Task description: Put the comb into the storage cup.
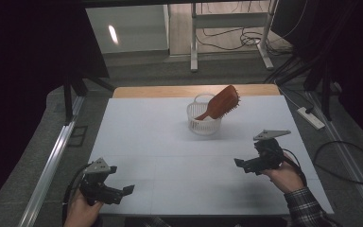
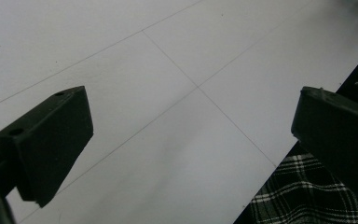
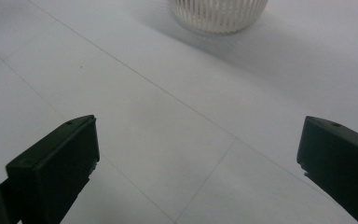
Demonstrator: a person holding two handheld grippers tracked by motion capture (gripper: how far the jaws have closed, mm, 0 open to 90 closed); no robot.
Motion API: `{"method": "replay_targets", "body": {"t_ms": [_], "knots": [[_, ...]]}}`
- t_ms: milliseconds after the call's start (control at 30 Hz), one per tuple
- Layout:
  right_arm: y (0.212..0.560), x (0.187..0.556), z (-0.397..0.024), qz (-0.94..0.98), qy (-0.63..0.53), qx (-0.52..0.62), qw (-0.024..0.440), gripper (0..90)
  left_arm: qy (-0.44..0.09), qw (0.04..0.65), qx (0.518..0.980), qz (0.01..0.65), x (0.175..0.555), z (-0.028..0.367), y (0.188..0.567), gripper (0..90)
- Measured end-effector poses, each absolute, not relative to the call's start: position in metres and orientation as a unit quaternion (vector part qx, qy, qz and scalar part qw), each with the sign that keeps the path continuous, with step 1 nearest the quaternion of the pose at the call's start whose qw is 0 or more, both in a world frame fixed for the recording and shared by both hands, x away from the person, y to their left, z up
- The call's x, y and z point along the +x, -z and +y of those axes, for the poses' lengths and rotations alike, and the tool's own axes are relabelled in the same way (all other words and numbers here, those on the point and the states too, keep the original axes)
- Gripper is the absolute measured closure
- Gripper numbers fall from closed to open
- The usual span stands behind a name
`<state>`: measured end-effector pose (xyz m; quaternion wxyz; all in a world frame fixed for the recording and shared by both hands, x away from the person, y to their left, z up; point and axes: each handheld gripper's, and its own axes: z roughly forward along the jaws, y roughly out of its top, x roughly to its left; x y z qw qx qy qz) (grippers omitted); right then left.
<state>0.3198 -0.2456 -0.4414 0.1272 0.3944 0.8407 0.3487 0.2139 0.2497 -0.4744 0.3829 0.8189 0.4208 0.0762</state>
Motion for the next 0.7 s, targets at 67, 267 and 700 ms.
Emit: {"method": "replay_targets", "body": {"t_ms": [67,267,700], "knots": [[0.443,0.318,-0.248,0.844,-0.344,0.392,0.128,0.0,-0.076,0.383,0.819,0.421,0.214,0.25,0.474,0.0],[0.447,0.31,-0.252,0.849,-0.332,0.39,0.132,0.0,-0.076,0.383,0.819,0.421,0.214,0.25,0.474,0.0],[0.447,0.295,-0.268,0.843,-0.333,0.4,0.131,0.0,-0.076,0.382,0.819,0.421,0.214,0.25,0.474,0.0]]}}
